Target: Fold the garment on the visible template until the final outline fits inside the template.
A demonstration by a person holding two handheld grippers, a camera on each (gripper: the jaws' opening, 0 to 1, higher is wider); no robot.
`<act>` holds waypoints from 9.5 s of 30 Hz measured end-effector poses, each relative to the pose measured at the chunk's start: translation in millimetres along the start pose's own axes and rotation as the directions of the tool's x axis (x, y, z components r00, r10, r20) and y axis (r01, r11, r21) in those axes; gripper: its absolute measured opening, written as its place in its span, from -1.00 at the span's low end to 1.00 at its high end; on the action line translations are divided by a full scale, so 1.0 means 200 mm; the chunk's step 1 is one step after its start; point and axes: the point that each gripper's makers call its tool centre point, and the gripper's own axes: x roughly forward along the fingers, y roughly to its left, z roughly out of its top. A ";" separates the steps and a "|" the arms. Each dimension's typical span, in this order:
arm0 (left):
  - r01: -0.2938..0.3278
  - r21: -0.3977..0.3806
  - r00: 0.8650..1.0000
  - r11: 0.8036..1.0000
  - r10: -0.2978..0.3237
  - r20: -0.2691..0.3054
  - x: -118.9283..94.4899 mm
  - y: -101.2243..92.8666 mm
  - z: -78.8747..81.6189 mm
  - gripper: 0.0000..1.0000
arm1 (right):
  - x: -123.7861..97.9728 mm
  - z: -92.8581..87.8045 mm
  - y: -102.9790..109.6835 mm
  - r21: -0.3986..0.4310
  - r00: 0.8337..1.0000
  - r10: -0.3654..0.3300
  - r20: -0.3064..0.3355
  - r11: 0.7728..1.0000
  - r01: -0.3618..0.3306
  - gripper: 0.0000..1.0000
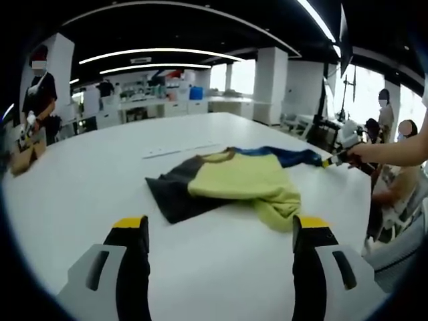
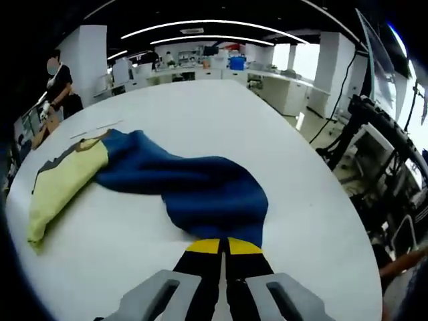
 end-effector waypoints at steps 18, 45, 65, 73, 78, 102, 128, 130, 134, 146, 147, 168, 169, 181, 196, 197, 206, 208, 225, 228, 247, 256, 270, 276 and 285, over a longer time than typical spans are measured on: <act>0.015 0.005 1.000 1.000 -0.015 0.015 0.00 -0.03 0.03 0.73 | -0.08 0.01 -0.22 -0.033 1.000 -0.025 0.000 0.999 0.025 -1.00; 0.018 0.016 1.000 1.000 -0.018 0.004 -0.01 -0.02 0.03 0.78 | -0.04 0.07 -0.39 -0.131 1.000 -0.004 -0.025 0.991 0.000 -1.00; 0.018 0.018 1.000 1.000 -0.018 0.000 -0.02 -0.03 0.03 0.82 | -0.01 0.07 -0.52 -0.158 0.997 0.001 -0.076 0.987 -0.013 -1.00; 0.019 0.011 1.000 1.000 -0.019 0.002 -0.03 -0.03 0.03 0.87 | 0.01 0.09 -0.54 -0.139 0.998 0.035 -0.059 0.989 -0.043 -1.00; 0.025 0.009 1.000 1.000 -0.025 0.003 -0.03 -0.03 0.03 0.93 | 0.01 0.14 -0.47 -0.069 0.995 0.102 -0.019 0.992 -0.103 -0.46; 0.043 0.028 0.999 0.999 -0.043 0.013 -0.08 -0.04 0.03 0.98 | -0.37 0.20 0.52 -0.288 0.832 0.554 -0.023 0.793 -0.536 0.80; 0.081 0.038 0.996 0.996 -0.082 0.024 -0.14 -0.11 -0.01 0.98 | -0.57 -0.03 1.38 -0.544 0.605 0.764 -0.224 0.418 -0.728 0.39; 0.083 0.040 0.996 0.996 -0.084 0.025 -0.15 -0.12 -0.01 0.98 | -0.58 -0.05 1.43 -0.561 0.599 0.767 -0.230 0.399 -0.725 0.33; 0.083 0.045 0.996 0.996 -0.084 0.024 -0.16 -0.12 -0.02 0.96 | -0.60 -0.07 1.50 -0.588 0.585 0.774 -0.242 0.363 -0.723 0.20; 0.088 0.047 0.996 0.995 -0.089 0.017 -0.17 -0.14 -0.04 0.93 | -0.53 -0.20 1.63 -0.666 0.618 0.727 -0.301 0.303 -0.681 -0.13; 0.086 0.047 0.996 0.995 -0.087 0.017 -0.18 -0.14 -0.04 0.93 | -0.51 -0.21 1.64 -0.669 0.622 0.723 -0.300 0.306 -0.678 -0.15; 0.070 0.041 0.998 0.997 -0.070 -0.006 -0.19 -0.12 -0.08 0.86 | -0.33 -0.26 1.65 -0.782 0.739 0.620 -0.264 0.311 -0.541 -0.86; 0.069 0.040 0.998 0.997 -0.069 -0.008 -0.19 -0.12 -0.09 0.86 | -0.32 -0.25 1.64 -0.781 0.743 0.617 -0.258 0.320 -0.536 -0.91; 0.072 0.033 0.997 0.997 -0.071 -0.016 -0.19 -0.11 -0.10 0.82 | -0.43 -0.09 1.60 -0.742 0.711 0.663 -0.236 0.349 -0.572 -0.96; 0.081 0.025 0.997 0.996 -0.081 -0.017 -0.16 -0.11 -0.10 0.78 | -0.40 0.38 1.53 -0.804 0.771 0.628 -0.104 0.403 -0.437 -0.97; 0.082 0.024 0.997 0.996 -0.081 -0.017 -0.16 -0.11 -0.10 0.78 | -0.39 0.42 1.54 -0.806 0.772 0.628 -0.094 0.408 -0.430 -0.97; 0.081 0.012 0.997 0.997 -0.081 -0.020 -0.14 -0.10 -0.11 0.76 | -0.26 0.58 1.55 -0.798 0.799 0.598 -0.063 0.451 -0.401 -0.97; 0.079 0.008 0.997 0.997 -0.079 -0.019 -0.14 -0.09 -0.11 0.75 | -0.23 0.61 1.55 -0.797 0.804 0.592 -0.058 0.458 -0.394 -0.97; 0.059 -0.050 0.998 0.997 -0.060 -0.012 -0.08 -0.02 -0.11 0.61 | 0.19 0.76 1.45 -0.734 0.869 0.493 -0.043 0.575 -0.362 -0.97; 0.058 -0.053 0.998 0.997 -0.059 -0.016 -0.07 -0.01 -0.12 0.59 | 0.25 0.77 1.44 -0.724 0.877 0.479 -0.047 0.588 -0.360 -0.97; 0.044 -0.072 0.998 0.996 -0.047 -0.037 -0.04 0.03 -0.15 0.50 | 0.41 0.65 1.37 -0.544 0.881 0.461 -0.110 0.714 -0.441 -0.97; 0.048 -0.095 0.999 0.994 -0.050 -0.018 -0.01 0.04 -0.08 0.45 | 0.28 0.72 1.32 -0.485 0.865 0.498 -0.058 0.744 -0.460 -0.66; 0.095 -0.057 0.995 0.994 -0.097 -0.029 0.15 -0.07 0.02 0.29 | 0.06 0.59 1.31 -0.360 0.774 0.630 -0.066 0.708 -0.607 -0.16; 0.101 -0.102 0.994 0.990 -0.103 -0.024 0.24 -0.11 0.06 0.18 | -0.06 0.49 1.32 -0.360 0.749 0.657 -0.080 0.682 -0.637 -0.14; 0.114 -0.133 0.993 0.985 -0.117 -0.015 0.40 -0.20 0.12 0.05 | -0.15 0.36 1.36 -0.357 0.720 0.687 -0.101 0.651 -0.670 -0.26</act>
